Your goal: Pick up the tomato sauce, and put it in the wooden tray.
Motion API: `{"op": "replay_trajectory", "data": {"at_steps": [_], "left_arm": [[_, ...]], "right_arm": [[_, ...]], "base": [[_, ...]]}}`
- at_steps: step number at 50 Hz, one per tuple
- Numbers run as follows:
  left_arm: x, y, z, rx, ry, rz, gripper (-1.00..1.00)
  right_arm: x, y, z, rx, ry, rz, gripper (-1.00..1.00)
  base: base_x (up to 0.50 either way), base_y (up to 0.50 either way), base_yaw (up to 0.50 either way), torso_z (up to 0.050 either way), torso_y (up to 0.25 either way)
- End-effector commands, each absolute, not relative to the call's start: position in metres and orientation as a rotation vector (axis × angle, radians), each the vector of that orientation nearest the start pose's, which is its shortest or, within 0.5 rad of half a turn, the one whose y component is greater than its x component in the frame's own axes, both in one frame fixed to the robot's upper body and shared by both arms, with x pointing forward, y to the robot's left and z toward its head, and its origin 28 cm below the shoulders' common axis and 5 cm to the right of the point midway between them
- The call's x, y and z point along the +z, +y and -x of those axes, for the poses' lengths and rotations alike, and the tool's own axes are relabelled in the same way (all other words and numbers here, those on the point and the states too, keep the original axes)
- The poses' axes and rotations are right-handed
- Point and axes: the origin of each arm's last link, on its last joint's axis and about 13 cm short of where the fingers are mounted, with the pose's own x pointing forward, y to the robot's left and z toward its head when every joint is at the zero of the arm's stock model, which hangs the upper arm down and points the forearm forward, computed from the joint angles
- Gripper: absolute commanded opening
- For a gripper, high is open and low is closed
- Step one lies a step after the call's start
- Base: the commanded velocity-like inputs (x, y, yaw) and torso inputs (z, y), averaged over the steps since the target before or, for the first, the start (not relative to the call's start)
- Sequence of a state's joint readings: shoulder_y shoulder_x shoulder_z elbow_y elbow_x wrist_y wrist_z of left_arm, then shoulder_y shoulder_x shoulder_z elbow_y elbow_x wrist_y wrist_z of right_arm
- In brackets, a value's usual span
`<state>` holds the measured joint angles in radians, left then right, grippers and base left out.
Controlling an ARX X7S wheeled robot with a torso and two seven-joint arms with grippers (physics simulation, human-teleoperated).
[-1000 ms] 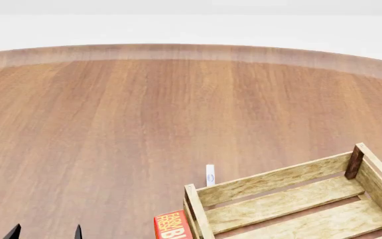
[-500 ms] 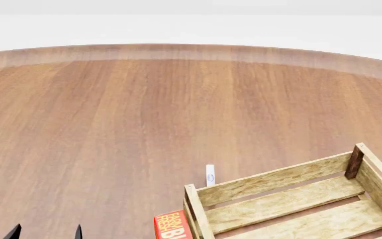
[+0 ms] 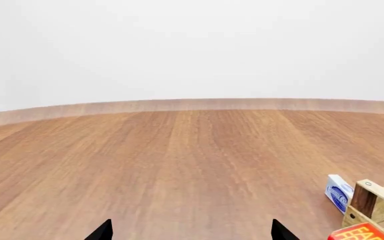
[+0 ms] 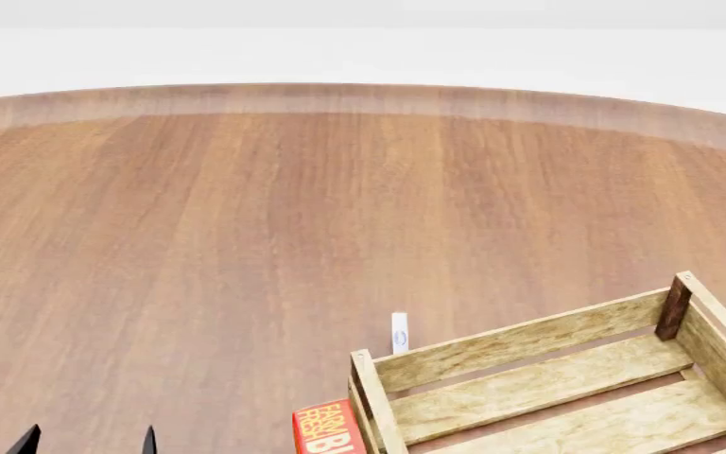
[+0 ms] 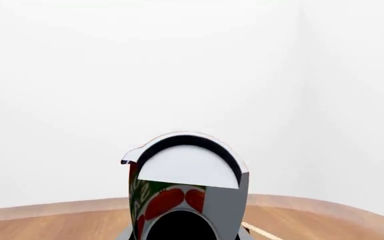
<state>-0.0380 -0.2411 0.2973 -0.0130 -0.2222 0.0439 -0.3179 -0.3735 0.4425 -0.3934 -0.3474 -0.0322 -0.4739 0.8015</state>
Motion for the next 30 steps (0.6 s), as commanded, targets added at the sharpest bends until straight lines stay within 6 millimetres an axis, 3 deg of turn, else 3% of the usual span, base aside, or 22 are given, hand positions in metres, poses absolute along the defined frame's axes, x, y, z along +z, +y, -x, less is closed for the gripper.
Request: {"op": "replay_trajectory", "data": {"at_steps": [1, 6, 14, 22, 30], "left_arm": [[0.014, 0.205, -0.211, 0.032, -0.003, -0.018, 1.00], [0.014, 0.205, -0.211, 0.033, -0.003, -0.016, 1.00], [0.013, 0.205, -0.211, 0.033, -0.002, -0.016, 1.00], [0.013, 0.205, -0.211, 0.031, -0.003, -0.015, 1.00], [0.013, 0.205, -0.210, 0.030, -0.003, -0.016, 1.00]], "right_arm": [[0.071, -0.099, -0.141, -0.230, -0.353, 0.033, -1.00], [0.080, -0.101, -0.155, -0.244, -0.337, 0.040, -1.00], [0.090, -0.108, -0.200, -0.299, -0.242, 0.057, -1.00], [0.085, -0.111, -0.242, -0.337, -0.148, 0.093, -1.00], [0.085, -0.113, -0.263, -0.368, -0.111, 0.117, -1.00]], "base": [[0.00, 0.00, 0.00, 0.000, 0.000], [0.00, 0.00, 0.00, 0.000, 0.000], [0.00, 0.00, 0.00, 0.000, 0.000], [0.00, 0.00, 0.00, 0.000, 0.000], [0.00, 0.00, 0.00, 0.000, 0.000]]}}
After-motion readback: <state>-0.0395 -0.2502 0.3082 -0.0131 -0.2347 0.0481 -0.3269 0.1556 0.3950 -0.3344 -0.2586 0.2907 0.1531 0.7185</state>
